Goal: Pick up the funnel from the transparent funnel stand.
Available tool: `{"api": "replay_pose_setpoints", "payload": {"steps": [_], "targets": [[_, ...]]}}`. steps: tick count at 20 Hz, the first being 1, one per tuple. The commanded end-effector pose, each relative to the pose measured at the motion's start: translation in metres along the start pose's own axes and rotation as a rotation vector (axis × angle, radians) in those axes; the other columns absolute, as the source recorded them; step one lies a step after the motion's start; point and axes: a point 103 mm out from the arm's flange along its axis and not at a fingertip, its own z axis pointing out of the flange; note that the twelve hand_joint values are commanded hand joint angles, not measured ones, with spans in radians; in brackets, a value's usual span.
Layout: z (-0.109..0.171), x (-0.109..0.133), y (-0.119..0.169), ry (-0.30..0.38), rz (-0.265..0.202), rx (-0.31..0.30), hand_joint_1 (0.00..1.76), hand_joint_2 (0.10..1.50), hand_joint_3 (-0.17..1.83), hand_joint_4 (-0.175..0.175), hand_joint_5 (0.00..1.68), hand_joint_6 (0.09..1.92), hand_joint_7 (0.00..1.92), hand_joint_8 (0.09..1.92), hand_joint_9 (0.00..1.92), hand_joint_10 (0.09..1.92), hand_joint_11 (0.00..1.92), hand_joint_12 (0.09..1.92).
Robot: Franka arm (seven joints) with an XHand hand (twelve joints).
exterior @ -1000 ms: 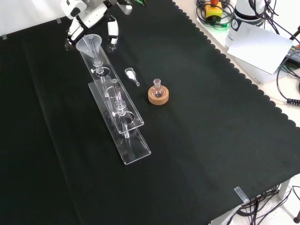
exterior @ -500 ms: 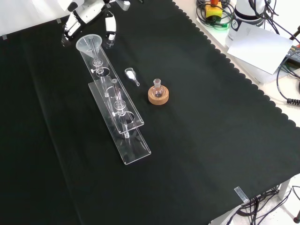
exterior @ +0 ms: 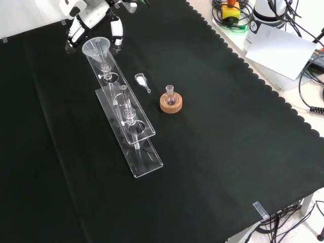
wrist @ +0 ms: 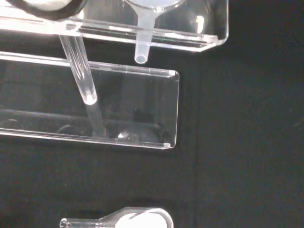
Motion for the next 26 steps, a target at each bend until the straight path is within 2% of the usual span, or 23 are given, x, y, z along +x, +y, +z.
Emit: {"api": "replay_pose_setpoints", "payload": {"steps": [1,6,9,11,13,16,18,20,22,26], "targets": [[0.007,-0.005,0.005,0.005,-0.003,0.025,0.7,0.62,0.48,-0.003,0.18,0.09,0.0,0.6,0.21,0.86,0.47,1.43],[0.007,-0.007,0.005,0.002,-0.002,0.034,0.7,0.61,0.5,-0.003,0.19,0.09,0.0,0.62,0.26,0.84,0.48,1.42],[0.007,-0.006,0.004,-0.013,-0.007,0.034,0.7,0.6,0.53,-0.009,0.23,0.09,0.05,0.68,0.42,0.75,0.51,1.39],[0.007,-0.005,0.004,-0.026,-0.006,0.029,0.7,0.6,0.55,-0.014,0.29,0.09,0.16,0.71,0.55,0.7,0.53,1.36],[0.007,-0.003,0.003,-0.045,-0.004,0.013,0.71,0.6,0.56,-0.018,0.34,0.09,0.28,0.71,0.66,0.65,0.55,1.34],[0.004,-0.001,-0.001,-0.092,0.007,-0.043,0.74,0.63,0.58,-0.023,0.51,0.09,0.52,0.78,0.81,0.63,0.6,1.28],[0.0,0.001,-0.005,-0.122,0.015,-0.086,0.77,0.64,0.58,-0.026,0.58,0.11,0.61,0.81,0.86,0.63,0.64,1.26],[-0.006,0.003,-0.012,-0.145,0.02,-0.123,0.79,0.65,0.58,-0.026,0.61,0.13,0.64,0.83,0.89,0.63,0.66,1.24],[-0.016,0.005,-0.02,-0.162,0.025,-0.134,0.8,0.65,0.59,-0.025,0.64,0.16,0.66,0.84,0.91,0.62,0.69,1.22],[-0.042,0.008,-0.044,-0.193,0.04,-0.146,0.81,0.66,0.59,-0.022,0.6,0.42,0.66,0.84,0.94,0.59,0.73,1.19]]}}
